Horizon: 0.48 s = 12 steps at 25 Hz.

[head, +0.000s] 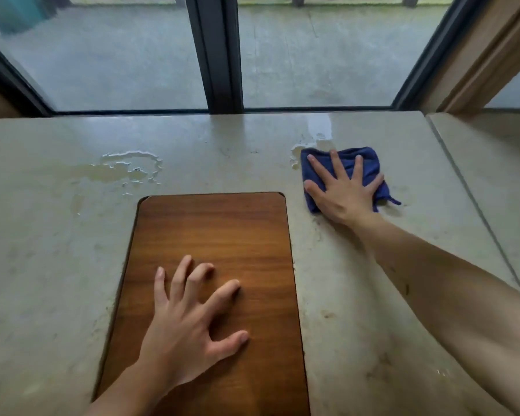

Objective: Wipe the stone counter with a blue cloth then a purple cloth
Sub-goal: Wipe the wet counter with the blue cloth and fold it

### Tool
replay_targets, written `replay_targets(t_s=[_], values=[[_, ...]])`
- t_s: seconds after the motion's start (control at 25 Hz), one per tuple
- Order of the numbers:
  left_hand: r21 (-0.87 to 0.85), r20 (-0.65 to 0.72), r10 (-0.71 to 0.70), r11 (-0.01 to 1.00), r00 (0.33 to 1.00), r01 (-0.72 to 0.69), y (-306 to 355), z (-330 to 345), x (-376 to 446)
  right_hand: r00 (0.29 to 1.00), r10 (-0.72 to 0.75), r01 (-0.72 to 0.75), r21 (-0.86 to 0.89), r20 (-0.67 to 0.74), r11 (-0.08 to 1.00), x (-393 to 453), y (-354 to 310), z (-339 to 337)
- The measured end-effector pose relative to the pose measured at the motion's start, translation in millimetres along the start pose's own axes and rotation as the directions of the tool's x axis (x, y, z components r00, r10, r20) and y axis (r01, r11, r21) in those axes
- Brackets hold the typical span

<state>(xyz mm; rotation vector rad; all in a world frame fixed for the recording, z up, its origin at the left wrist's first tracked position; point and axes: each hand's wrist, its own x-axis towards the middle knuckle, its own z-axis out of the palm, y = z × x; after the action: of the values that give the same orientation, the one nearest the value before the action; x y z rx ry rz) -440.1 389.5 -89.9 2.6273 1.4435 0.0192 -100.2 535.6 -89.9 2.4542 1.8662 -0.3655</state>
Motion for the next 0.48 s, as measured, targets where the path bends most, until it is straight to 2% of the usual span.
replay_targets(t_s=[0.16, 0.24, 0.36, 0.48], values=[[0.002, -0.054, 0.020, 1.000, 0.998, -0.020, -6, 10, 4, 0.998, -0.032, 0.031, 0.005, 0.053, 0.999, 118, -22, -30], [0.006, -0.073, 0.026, 1.000, 0.997, -0.025, -7, 14, 5, 0.994, -0.095, 0.096, -0.006, 0.047, 0.995, 148, -39, -35], [0.011, -0.065, 0.010, 1.000, 0.998, -0.009, -9, 15, 5, 0.970, -0.231, 0.236, -0.061, 0.069, 0.970, 150, -59, -33], [0.034, -0.015, -0.013, 0.999, 1.000, 0.013, -8, 10, 4, 0.944, -0.318, 0.325, -0.075, 0.084, 0.943, 114, -60, -25]])
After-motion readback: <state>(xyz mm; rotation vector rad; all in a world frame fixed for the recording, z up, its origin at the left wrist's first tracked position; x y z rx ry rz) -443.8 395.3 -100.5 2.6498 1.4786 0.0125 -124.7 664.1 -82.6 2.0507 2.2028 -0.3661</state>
